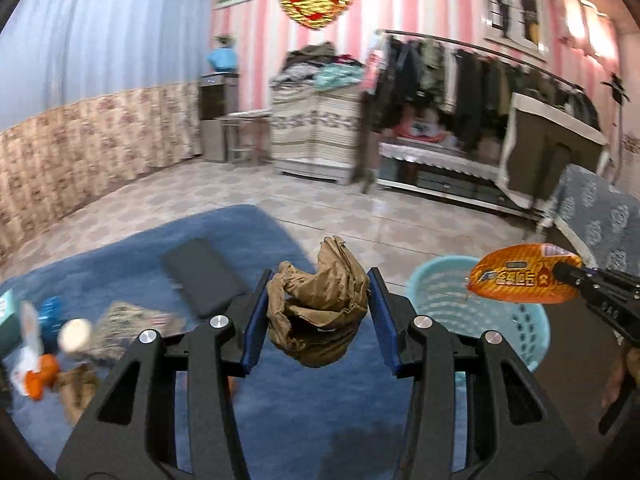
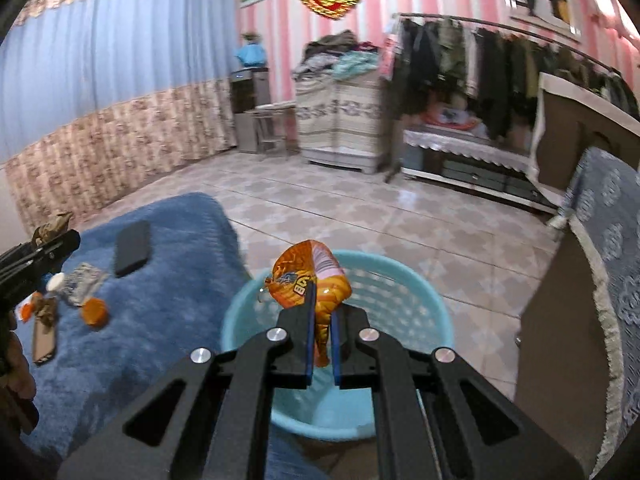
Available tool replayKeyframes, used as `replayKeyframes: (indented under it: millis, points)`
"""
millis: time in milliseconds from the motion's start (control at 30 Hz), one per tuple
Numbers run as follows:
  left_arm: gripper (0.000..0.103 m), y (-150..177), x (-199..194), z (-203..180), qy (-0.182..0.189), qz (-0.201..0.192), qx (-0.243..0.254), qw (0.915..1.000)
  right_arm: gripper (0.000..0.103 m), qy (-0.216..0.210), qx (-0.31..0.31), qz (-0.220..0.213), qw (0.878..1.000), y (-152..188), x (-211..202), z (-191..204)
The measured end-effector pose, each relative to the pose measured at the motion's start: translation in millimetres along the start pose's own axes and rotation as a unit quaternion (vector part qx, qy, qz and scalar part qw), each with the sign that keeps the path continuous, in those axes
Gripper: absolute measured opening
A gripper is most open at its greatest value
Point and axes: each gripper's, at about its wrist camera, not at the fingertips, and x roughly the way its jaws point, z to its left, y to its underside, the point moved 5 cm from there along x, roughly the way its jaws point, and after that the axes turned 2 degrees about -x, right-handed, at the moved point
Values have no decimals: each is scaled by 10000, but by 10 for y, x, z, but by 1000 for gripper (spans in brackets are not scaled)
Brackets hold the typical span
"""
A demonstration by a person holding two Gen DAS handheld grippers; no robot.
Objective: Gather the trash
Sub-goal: 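Carry both items to the blue basket and open both tools to drop them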
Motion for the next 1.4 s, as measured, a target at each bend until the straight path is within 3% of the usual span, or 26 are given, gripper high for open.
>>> replayKeyframes:
  millis: [400, 667, 900, 1067, 1300, 1333, 1367, 1400]
  points:
    - [46, 199, 857, -1043, 754, 494, 408, 9951, 7, 450, 364, 356, 9977, 283, 294, -610]
    - [50, 303, 1318, -1304, 995, 785, 609, 9901, 7, 553, 431, 477, 9964, 356, 446, -759]
    - [81, 147, 1402, -1166, 769, 634, 480, 9939, 7, 509, 433, 531, 9963, 376, 524, -761]
    - [93, -12, 1299, -925, 320, 294, 490, 9979, 7, 457, 436, 559, 9964, 375, 598, -717]
    - [97, -83, 1113, -634, 44, 142, 391, 9991, 9, 342, 342, 534, 9974, 352, 730, -488]
    - [97, -82, 1069, -593, -3, 123, 396, 9991, 12, 308, 331, 547, 9975, 351, 757, -460]
    - [97, -61, 1034, -548, -43, 110, 410, 9991, 30, 287, 325, 559, 9975, 355, 783, -435]
    - [97, -56, 986, -505, -99, 90, 425, 9990, 59, 317, 315, 553, 9975, 361, 800, -405]
